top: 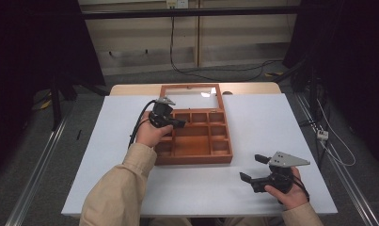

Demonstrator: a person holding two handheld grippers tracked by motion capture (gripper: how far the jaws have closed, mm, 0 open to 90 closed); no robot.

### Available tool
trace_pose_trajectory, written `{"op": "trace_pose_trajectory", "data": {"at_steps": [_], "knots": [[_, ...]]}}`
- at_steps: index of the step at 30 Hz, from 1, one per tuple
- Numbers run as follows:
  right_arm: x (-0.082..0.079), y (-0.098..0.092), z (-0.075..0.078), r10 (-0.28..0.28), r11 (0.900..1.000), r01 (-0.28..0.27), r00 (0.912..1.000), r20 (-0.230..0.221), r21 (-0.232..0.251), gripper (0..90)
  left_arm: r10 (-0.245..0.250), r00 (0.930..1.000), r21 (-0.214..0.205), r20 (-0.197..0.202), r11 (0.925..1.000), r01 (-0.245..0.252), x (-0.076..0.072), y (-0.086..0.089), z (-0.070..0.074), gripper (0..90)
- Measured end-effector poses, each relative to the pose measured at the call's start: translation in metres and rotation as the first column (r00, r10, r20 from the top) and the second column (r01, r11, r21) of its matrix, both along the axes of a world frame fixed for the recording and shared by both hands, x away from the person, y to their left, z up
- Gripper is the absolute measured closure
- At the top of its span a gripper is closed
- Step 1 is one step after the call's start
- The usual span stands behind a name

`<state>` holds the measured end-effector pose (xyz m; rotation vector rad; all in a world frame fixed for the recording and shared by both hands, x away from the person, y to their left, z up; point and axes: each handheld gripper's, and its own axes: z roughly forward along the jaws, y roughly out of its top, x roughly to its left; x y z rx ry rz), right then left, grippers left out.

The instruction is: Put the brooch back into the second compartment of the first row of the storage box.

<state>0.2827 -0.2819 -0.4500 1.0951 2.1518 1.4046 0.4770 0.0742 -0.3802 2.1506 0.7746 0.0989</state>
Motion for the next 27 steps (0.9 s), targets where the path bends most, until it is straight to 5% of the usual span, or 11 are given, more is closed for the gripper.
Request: {"op": "trace_pose_trajectory", "data": {"at_steps": [27], "knots": [[0.000, 0.001, 0.000, 0.006, 1.0000, -0.006, 1.0000, -0.004, 0.000, 8.3, 0.060, 0.9982, 0.001, -0.007, 0.9982, -0.060, 0.018, 0.001, -0.006, 90.0]]}}
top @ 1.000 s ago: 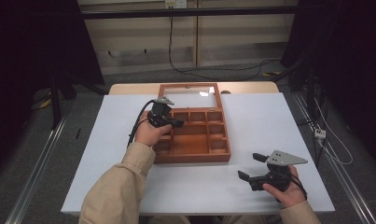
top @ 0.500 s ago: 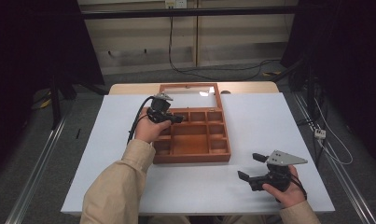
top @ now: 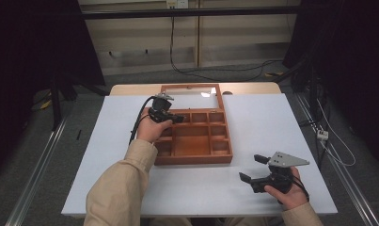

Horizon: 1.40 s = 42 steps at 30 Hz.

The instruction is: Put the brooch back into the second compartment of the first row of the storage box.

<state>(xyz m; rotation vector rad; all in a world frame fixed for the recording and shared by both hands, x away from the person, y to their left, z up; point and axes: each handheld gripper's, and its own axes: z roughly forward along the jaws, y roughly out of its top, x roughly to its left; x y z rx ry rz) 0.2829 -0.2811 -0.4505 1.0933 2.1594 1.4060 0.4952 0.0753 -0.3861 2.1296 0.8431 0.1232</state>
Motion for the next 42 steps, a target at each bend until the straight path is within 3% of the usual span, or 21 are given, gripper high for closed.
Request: {"op": "trace_pose_trajectory", "data": {"at_steps": [14, 19, 32, 42], "knots": [[0.000, 0.000, 0.001, 0.001, 1.0000, -0.001, 1.0000, 0.002, 0.001, 8.3, 0.024, 0.9997, 0.021, -0.004, 0.9995, -0.024, 0.008, -0.003, -0.012, 90.0], [0.000, 0.000, 0.001, 0.002, 1.0000, -0.002, 1.0000, 0.003, 0.000, 8.3, 0.042, 0.9990, -0.002, -0.014, 0.9991, -0.042, 0.010, -0.005, -0.015, 90.0], [0.000, 0.000, 0.001, 0.002, 1.0000, -0.002, 1.0000, 0.004, 0.002, 8.3, 0.064, 0.9978, -0.009, -0.018, 0.9979, -0.064, 0.015, -0.004, -0.020, 90.0], [0.000, 0.000, 0.001, 0.004, 1.0000, -0.004, 1.0000, 0.004, 0.001, 8.3, 0.065, 0.9978, 0.007, -0.008, 0.9979, -0.065, 0.016, -0.006, -0.024, 89.5]]}}
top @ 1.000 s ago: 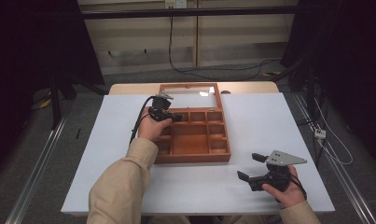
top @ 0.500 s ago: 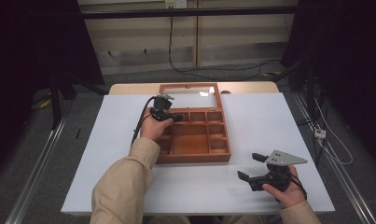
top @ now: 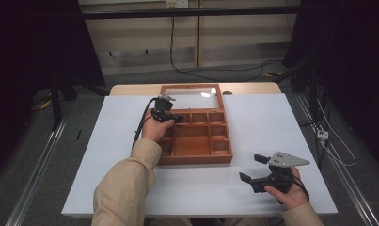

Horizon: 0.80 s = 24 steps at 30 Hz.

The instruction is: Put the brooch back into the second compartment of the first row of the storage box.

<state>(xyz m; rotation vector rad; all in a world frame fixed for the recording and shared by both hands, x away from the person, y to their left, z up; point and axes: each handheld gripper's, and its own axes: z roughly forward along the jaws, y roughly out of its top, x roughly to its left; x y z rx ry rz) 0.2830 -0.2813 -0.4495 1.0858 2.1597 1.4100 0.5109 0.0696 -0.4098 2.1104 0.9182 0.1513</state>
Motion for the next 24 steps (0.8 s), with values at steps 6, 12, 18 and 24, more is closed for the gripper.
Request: {"op": "trace_pose_trajectory", "data": {"at_steps": [6, 12, 18, 24], "knots": [[0.000, -0.001, 0.000, -0.001, 1.0000, 0.001, 1.0000, 0.000, -0.001, 8.3, 0.033, 0.9994, 0.004, 0.000, 0.9994, -0.033, 0.000, 0.000, 0.000, 77.0], [-0.001, -0.002, -0.001, -0.005, 1.0000, 0.005, 1.0000, -0.002, -0.001, 8.3, 0.040, 0.9991, -0.015, -0.013, 0.9991, -0.041, -0.003, 0.004, 0.006, 65.6], [-0.001, -0.002, 0.000, -0.008, 1.0000, 0.008, 1.0000, -0.002, -0.005, 8.3, 0.041, 0.9989, -0.038, -0.022, 0.9984, -0.042, -0.011, 0.011, 0.014, 44.2], [0.000, -0.002, -0.001, -0.008, 1.0000, 0.008, 1.0000, -0.003, -0.005, 8.3, 0.024, 0.9997, -0.050, -0.003, 0.9985, -0.024, -0.024, 0.022, 0.018, 31.3]]}}
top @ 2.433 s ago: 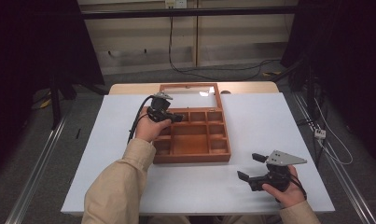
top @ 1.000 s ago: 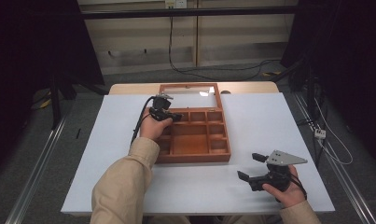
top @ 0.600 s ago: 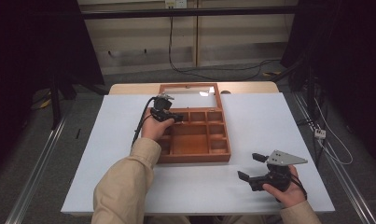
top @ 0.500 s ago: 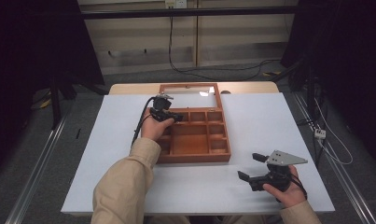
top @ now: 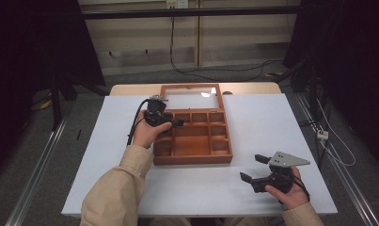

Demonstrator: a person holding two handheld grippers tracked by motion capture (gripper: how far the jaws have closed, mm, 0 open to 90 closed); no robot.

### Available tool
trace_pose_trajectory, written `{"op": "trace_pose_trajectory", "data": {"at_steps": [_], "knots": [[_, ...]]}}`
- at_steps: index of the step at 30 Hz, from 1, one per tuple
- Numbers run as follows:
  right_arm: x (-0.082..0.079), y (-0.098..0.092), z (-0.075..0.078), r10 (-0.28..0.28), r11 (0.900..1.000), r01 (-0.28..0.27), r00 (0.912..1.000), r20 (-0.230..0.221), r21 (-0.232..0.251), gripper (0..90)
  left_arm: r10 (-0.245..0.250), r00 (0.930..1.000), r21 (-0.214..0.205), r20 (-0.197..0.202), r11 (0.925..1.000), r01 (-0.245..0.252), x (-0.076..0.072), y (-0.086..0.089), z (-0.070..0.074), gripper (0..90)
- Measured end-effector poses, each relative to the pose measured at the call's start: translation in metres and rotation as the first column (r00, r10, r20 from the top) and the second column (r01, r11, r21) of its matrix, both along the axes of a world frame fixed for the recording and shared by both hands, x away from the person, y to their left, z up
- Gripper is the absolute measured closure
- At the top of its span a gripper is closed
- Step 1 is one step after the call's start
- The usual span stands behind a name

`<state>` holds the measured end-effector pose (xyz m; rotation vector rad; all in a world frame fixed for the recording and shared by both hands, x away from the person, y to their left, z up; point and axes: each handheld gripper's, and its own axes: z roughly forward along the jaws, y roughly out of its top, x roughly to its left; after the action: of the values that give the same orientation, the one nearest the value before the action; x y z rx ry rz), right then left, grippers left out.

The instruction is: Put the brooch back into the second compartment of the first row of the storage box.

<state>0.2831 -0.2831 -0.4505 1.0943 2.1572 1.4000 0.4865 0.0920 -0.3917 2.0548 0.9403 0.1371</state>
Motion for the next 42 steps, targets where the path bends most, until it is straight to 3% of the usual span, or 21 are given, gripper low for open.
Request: {"op": "trace_pose_trajectory", "data": {"at_steps": [3, 6, 13, 15, 28, 42], "knots": [[0.000, 0.000, 0.000, 0.000, 1.0000, 0.000, 1.0000, 0.000, -0.001, 8.3, -0.017, 0.9999, -0.012, 0.003, 0.9998, 0.017, -0.008, 0.006, 0.002, 29.0], [0.000, -0.001, 0.000, -0.003, 1.0000, 0.003, 1.0000, -0.001, -0.002, 8.3, -0.041, 0.9989, 0.011, 0.022, 0.9991, 0.040, -0.017, 0.010, 0.005, 26.4], [0.000, 0.000, -0.001, -0.002, 1.0000, 0.002, 1.0000, -0.003, -0.003, 8.3, -0.072, 0.9969, -0.015, 0.031, 0.9972, 0.073, -0.036, 0.023, 0.008, 18.8], [-0.001, 0.000, 0.000, -0.001, 1.0000, 0.001, 1.0000, -0.002, -0.002, 8.3, -0.089, 0.9954, 0.001, 0.036, 0.9961, 0.089, -0.042, 0.027, 0.008, 18.8], [0.000, 0.001, -0.001, 0.000, 1.0000, 0.000, 1.0000, -0.006, -0.002, 8.3, -0.093, 0.9941, 0.013, 0.057, 0.9957, 0.092, -0.068, 0.052, -0.001, 17.1], [0.000, 0.001, -0.002, 0.001, 1.0000, -0.001, 1.0000, -0.009, -0.002, 8.4, -0.093, 0.9932, -0.007, 0.071, 0.9956, 0.093, -0.089, 0.076, -0.012, 11.6]]}}
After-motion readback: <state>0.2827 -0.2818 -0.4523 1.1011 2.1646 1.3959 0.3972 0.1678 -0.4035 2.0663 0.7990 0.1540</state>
